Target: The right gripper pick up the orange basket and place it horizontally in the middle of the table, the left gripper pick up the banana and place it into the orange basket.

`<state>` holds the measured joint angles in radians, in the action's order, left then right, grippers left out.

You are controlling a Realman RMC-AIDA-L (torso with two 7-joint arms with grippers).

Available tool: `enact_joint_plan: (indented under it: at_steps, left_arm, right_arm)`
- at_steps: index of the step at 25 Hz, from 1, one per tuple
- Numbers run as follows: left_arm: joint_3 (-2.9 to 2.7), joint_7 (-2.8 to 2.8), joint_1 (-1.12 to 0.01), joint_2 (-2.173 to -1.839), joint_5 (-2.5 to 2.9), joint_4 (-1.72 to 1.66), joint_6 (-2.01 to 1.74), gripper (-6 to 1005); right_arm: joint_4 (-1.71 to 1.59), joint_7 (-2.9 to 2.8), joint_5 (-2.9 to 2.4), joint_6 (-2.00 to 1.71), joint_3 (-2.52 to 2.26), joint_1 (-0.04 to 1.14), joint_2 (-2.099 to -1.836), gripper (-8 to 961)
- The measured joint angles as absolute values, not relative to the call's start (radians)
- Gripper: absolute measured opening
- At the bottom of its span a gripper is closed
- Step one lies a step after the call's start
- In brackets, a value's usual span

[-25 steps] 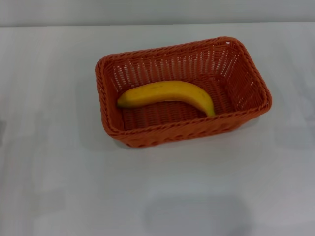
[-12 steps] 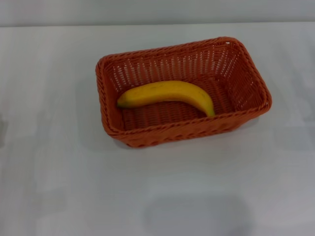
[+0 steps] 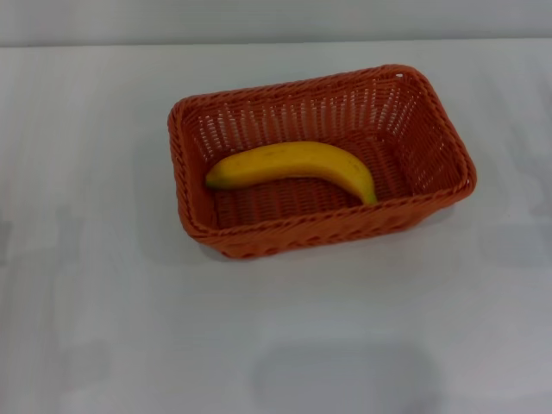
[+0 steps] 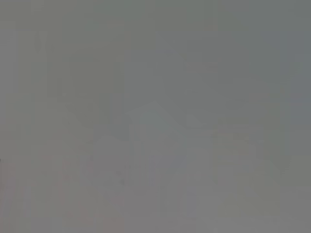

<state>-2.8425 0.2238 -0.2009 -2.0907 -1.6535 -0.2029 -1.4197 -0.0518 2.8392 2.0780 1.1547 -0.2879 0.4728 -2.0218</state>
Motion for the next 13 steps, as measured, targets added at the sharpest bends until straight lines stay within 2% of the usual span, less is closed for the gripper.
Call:
enact_joint_plan:
  at_steps: [13]
  left_arm:
    - [-2.842, 0.225, -0.202, -2.089, -1.654, -0.215, -1.425, 884]
  right_arm:
    - [-0.052, 2.838, 2.078, 1.157, -0.287, 0.464, -2.022, 840]
